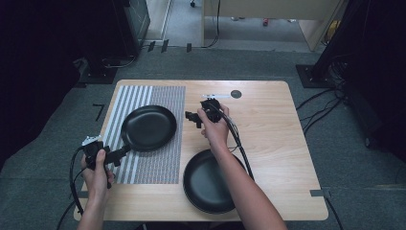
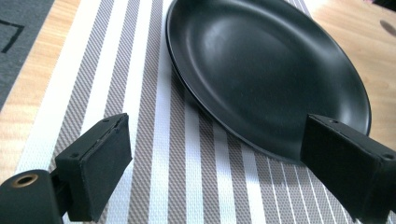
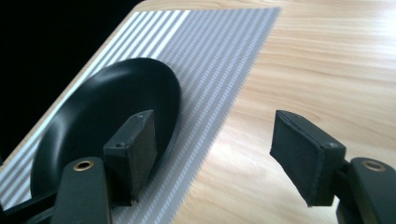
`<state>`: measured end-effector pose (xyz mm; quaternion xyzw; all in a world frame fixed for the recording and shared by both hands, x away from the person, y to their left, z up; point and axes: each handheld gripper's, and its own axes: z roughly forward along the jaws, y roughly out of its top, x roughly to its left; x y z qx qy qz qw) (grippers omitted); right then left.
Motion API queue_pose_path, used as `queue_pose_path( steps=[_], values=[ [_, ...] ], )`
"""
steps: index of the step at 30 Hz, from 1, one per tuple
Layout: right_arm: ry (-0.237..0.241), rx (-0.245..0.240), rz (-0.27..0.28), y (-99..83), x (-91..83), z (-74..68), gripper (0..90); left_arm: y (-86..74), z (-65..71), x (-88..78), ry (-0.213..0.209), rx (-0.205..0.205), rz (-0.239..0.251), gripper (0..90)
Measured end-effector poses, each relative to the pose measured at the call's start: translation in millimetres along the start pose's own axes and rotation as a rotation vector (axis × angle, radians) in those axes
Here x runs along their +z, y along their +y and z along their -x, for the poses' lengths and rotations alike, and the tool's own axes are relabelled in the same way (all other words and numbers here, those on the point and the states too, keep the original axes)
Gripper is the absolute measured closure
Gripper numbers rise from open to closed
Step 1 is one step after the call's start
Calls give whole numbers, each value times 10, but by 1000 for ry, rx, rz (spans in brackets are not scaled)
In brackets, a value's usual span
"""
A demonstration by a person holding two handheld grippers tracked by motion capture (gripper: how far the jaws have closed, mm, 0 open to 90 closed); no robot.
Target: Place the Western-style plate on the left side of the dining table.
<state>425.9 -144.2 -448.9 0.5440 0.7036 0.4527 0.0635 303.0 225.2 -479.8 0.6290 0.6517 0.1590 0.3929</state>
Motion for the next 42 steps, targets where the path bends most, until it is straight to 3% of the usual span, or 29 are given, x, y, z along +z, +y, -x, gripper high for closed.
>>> queue_pose_path(
  steps=[6,14,23,31,33,42],
  values=[
    [-28,-5,19,-131,-235,111,295,-142,120,-49,19,38,-33,87],
    [-55,9,54,-313,-621,291,282,-301,187,-184,17,63,-19,87],
    [-89,-8,87,-633,-1033,464,278,-468,164,-259,35,82,-19,87],
    [-121,15,98,-916,-1308,670,275,-545,101,-280,47,76,-13,87],
    [-135,40,109,-1026,-1418,783,275,-578,98,-277,57,90,-20,87],
    [-168,64,123,-1279,-1710,1027,271,-637,107,-282,70,125,-25,87]
  ],
)
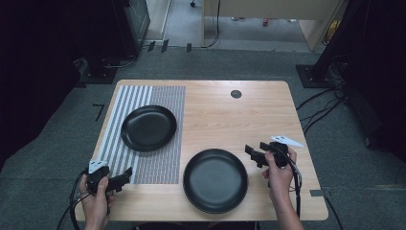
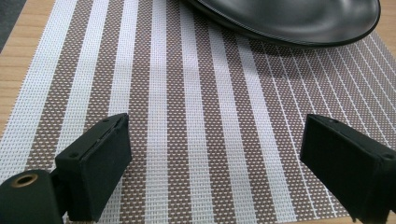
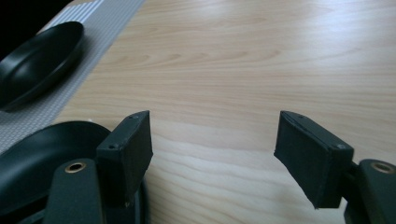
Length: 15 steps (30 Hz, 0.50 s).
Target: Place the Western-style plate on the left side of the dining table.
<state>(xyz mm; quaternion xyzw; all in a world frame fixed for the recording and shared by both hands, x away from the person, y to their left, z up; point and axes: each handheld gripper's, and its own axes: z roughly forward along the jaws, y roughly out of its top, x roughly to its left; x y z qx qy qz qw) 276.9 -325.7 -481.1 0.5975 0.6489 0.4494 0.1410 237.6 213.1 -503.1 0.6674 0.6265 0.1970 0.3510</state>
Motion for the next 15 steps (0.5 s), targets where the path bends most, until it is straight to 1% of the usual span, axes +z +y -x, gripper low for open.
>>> queue_pose_path(
  steps=[2,3,4,5,6,9,10,12,15],
  values=[
    [-19,-1,1,-40,-54,58,270,-9,2,-5,3,10,2,87],
    [-37,0,5,-91,-119,126,270,-22,-1,-11,9,21,4,87],
    [-37,0,5,-91,-119,126,270,-22,-1,-11,9,21,4,87],
    [-51,13,7,-138,-178,201,270,-28,-8,-14,6,20,4,87],
    [-51,13,7,-138,-178,201,270,-34,-14,-16,8,19,4,87],
    [-69,27,7,-208,-279,305,267,-51,-36,-27,11,14,5,87],
    [-71,35,7,-238,-319,332,267,-54,-40,-32,12,16,5,87],
    [-79,36,3,-302,-387,390,264,-66,-49,-45,13,17,7,87],
    [-94,50,7,-382,-485,474,263,-78,-66,-59,24,24,11,87]
  ],
)
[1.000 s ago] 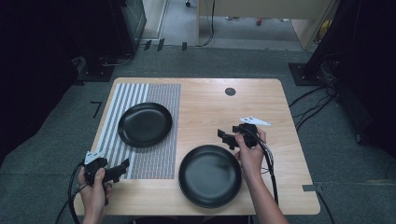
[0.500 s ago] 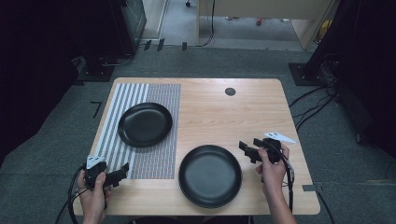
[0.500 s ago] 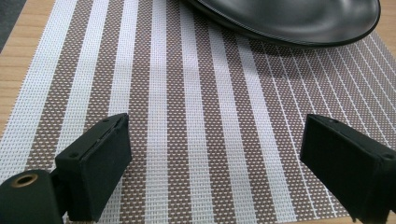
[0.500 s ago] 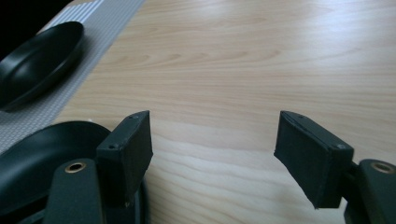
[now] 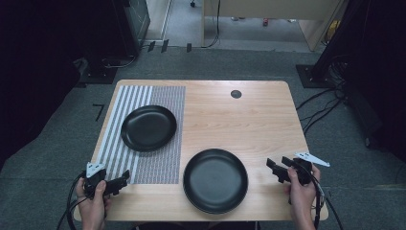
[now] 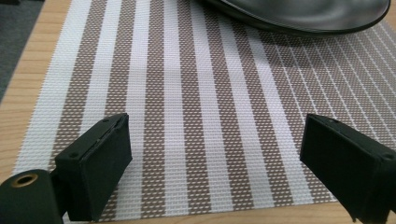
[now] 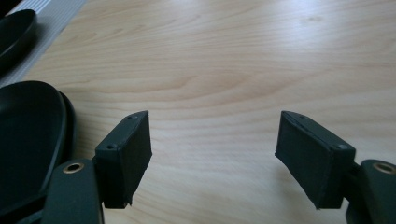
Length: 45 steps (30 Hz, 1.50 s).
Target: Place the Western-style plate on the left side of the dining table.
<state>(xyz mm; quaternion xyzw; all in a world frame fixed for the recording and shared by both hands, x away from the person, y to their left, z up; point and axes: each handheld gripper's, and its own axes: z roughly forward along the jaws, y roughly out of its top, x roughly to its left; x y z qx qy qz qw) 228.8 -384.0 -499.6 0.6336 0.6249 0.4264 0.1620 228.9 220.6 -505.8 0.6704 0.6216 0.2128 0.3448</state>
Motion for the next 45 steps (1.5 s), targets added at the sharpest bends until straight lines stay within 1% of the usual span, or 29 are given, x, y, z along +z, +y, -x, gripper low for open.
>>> queue_pose_path(
  steps=[2,6,7,8,9,11,12,13,14,15,16,17,21,22,24,26,28,29,32,34,37,38,39,41,45],
  values=[
    [-16,3,0,-39,-55,48,261,-7,-21,-14,0,-1,1,87],
    [-39,-2,0,-110,-141,128,257,-24,-79,-45,14,0,4,87],
    [-43,-2,-2,-127,-158,147,256,-30,-104,-56,17,-3,3,87],
    [-61,-7,-9,-159,-186,186,256,-35,-120,-60,20,-4,4,87],
    [-61,-7,-9,-159,-186,186,256,-40,-134,-65,22,-7,5,87],
    [-77,-14,-15,-188,-215,227,255,-55,-170,-70,24,-15,7,87],
    [-99,-18,-18,-215,-245,264,256,-61,-184,-73,27,-13,3,87],
    [-99,-18,-18,-215,-245,264,256,-68,-196,-76,31,-9,3,87],
    [-126,-33,-22,-243,-275,303,256,-78,-211,-83,43,3,2,87],
    [-126,-33,-22,-243,-275,303,256,-78,-211,-83,43,3,2,87],
    [-151,-42,-25,-273,-310,334,256,-85,-230,-90,55,17,-1,87],
    [-151,-42,-25,-273,-310,334,256,-85,-230,-90,55,17,-1,87],
    [-172,-45,-32,-350,-398,388,252,-105,-282,-93,74,41,-21,87],
    [-183,-53,-39,-379,-418,407,252,-112,-298,-87,80,47,-26,87],
    [-188,-58,-41,-386,-421,410,252,-119,-303,-77,85,54,-29,87],
    [-204,-69,-52,-399,-408,405,247,-129,-293,-66,96,70,-27,86],
    [-217,-90,-54,-403,-387,392,244,-139,-275,-56,107,88,-27,82],
    [-217,-90,-50,-403,-373,379,237,-146,-271,-55,109,94,-26,77],
    [-222,-94,-43,-413,-351,351,223,-170,-262,-55,112,94,-9,73],
    [-235,-127,-38,-435,-328,325,198,-173,-259,-58,108,94,-9,73],
    [-245,-148,-39,-445,-311,305,179,-174,-259,-59,108,94,-9,73],
    [-256,-161,-45,-446,-299,290,172,-174,-260,-59,108,94,-9,73],
    [-256,-161,-45,-446,-299,290,172,-174,-260,-59,108,94,-10,73],
    [-273,-179,-55,-449,-284,267,156,-174,-261,-59,107,95,-10,73],
    [-282,-172,-58,-449,-272,253,136,-173,-263,-58,106,96,-10,72]
  ],
)
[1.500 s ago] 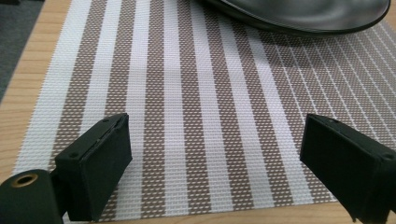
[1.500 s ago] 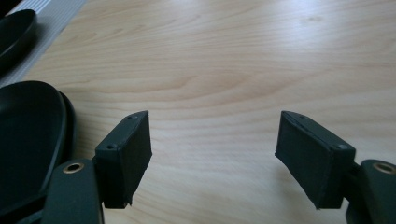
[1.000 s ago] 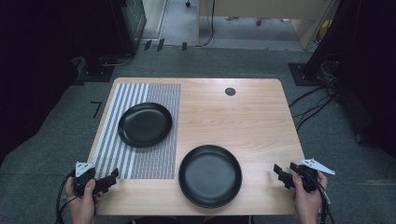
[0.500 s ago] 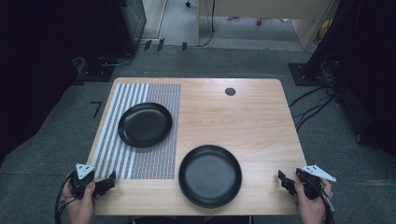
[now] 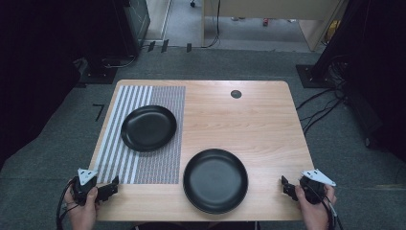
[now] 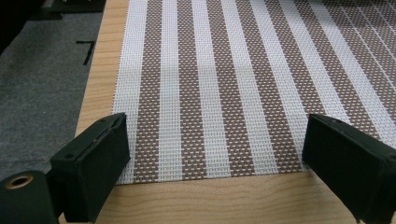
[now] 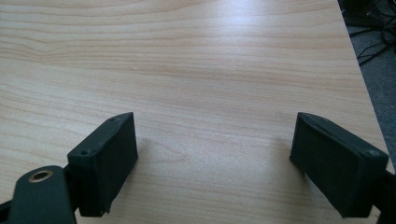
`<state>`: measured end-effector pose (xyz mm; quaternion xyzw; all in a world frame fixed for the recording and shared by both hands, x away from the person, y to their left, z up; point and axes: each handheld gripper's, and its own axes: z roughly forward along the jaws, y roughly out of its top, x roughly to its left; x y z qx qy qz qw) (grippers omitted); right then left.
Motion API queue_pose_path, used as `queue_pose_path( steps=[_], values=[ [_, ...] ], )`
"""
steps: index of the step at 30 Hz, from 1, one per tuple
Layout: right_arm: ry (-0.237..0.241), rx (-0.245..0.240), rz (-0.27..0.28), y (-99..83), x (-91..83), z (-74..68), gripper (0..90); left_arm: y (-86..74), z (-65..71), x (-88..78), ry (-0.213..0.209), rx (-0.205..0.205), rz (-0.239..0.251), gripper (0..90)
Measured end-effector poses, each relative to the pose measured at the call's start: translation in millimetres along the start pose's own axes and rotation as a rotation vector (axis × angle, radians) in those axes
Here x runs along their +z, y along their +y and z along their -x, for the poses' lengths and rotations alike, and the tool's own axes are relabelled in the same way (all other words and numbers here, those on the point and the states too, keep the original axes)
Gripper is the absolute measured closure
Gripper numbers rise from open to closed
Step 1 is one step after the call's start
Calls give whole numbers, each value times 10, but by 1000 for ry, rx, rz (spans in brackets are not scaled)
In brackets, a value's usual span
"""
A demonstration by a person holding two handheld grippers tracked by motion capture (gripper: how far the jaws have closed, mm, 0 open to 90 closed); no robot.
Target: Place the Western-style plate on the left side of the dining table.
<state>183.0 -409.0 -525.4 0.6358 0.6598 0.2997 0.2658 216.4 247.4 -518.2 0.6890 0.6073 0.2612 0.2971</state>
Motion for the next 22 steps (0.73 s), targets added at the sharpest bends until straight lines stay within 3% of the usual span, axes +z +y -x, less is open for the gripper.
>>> queue_pose_path(
  steps=[22],
  values=[
    [-8,27,3,-2,-7,7,136,0,-7,-2,-5,0,1,71]
  ],
)
